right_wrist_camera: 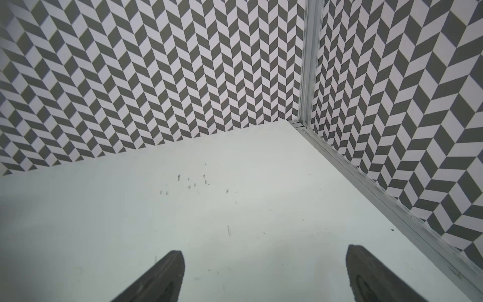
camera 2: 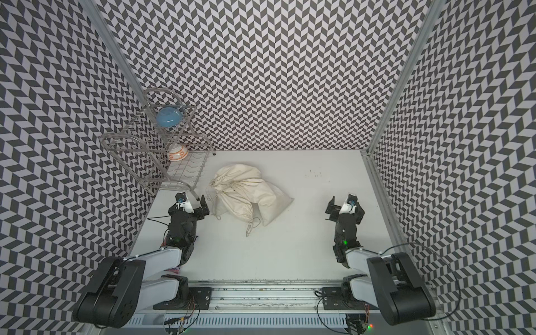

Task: Close the soil bag
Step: Reset both arms

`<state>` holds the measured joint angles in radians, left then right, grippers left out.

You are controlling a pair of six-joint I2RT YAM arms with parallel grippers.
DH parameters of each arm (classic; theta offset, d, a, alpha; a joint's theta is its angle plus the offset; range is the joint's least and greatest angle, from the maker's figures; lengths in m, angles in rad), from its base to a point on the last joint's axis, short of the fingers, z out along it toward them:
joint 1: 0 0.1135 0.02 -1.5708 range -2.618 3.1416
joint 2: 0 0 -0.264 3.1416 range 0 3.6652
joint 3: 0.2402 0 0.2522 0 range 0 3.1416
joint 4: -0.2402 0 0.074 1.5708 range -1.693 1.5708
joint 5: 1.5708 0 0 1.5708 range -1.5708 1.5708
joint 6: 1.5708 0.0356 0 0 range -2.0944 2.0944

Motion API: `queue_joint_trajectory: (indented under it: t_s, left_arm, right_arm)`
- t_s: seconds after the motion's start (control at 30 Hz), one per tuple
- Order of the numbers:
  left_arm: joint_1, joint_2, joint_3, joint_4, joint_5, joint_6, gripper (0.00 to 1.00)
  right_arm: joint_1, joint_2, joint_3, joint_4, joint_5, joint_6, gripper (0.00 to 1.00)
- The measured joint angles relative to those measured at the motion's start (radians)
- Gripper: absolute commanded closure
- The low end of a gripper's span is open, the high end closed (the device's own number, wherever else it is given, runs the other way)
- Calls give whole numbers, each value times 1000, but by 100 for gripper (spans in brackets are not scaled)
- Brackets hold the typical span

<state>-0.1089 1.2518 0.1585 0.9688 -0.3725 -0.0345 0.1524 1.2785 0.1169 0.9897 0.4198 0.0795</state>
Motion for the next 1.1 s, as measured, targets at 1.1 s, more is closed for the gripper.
queue_joint_trajectory:
  t_s: [1.1]
  left_arm:
    - [142, 304, 102, 260, 447, 40, 0]
  right_arm:
    - [-100, 270, 153, 190, -325, -95, 0]
